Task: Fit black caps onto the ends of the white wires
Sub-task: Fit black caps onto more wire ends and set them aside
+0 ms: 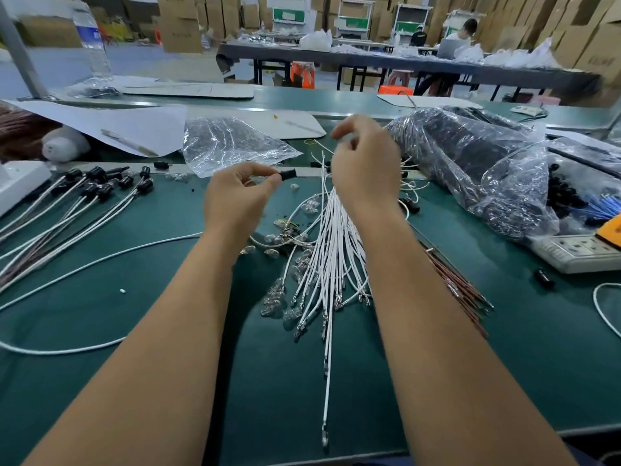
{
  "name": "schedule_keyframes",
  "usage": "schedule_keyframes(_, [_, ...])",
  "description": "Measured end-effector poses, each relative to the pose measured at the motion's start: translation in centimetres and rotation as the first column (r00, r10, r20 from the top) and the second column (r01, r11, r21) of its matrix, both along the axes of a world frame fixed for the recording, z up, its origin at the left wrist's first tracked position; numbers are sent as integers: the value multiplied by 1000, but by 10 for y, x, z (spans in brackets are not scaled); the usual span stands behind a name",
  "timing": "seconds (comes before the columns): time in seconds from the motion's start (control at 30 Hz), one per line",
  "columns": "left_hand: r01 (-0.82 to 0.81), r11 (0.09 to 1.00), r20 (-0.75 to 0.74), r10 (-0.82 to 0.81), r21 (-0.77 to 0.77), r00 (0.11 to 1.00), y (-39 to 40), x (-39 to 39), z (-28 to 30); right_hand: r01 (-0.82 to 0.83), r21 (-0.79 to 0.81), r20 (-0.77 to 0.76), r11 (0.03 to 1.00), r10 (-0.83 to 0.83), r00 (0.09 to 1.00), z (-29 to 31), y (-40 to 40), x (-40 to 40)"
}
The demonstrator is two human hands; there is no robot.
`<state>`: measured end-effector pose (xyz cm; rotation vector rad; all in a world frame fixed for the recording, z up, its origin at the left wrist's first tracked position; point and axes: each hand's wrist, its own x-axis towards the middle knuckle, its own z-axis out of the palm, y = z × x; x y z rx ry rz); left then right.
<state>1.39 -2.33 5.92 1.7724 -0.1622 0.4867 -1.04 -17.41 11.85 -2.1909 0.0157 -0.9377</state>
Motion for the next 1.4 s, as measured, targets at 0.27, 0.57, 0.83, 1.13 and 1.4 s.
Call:
schedule_keyframes(0.27, [-26,998,-145,33,52,989,14,11,-8,-6,71,-124,997,15,992,-44,11,7])
schedule_keyframes(0.57, [19,997,-215,-4,72,977,10,8,-7,46,196,-95,979,-28,995,-50,5,5])
schedule_keyframes(0.83, [81,996,-224,-71,32,972,6,1,-1,-31,130,-102,991,45,994,-51,9,4])
schedule_keyframes(1.13, [136,990,-173,-138,-20,975,8,-3,2,-36,-40,-77,999,33,997,-49,11,4])
schedule_keyframes(1.4, [116,993,-113,-116,-8,987,4,-6,7,-153,-4,-26,988,153,988,-48,16,1])
